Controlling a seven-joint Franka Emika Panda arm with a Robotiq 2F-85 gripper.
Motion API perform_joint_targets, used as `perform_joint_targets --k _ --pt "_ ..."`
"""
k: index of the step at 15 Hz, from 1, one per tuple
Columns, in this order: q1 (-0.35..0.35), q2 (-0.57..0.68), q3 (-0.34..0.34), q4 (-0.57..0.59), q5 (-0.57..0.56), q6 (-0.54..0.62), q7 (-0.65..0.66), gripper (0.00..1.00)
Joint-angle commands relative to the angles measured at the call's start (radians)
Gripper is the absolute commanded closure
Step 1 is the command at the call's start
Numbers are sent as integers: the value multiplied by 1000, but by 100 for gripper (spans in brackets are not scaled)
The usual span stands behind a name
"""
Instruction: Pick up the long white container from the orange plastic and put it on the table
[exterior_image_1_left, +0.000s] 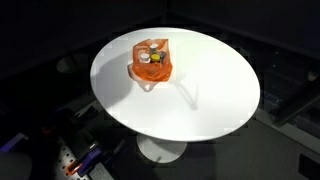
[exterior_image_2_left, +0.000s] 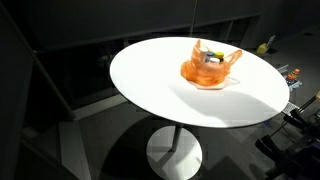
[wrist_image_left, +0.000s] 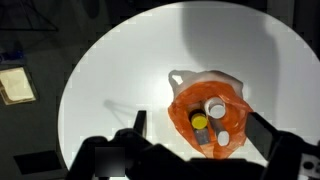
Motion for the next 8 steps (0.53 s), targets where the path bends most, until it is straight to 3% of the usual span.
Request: perform_joint_targets --k 1,8 --pt "16 187 9 178 -20 -27 -14 0" --pt "43 390 24 318 -60 28 -61 0"
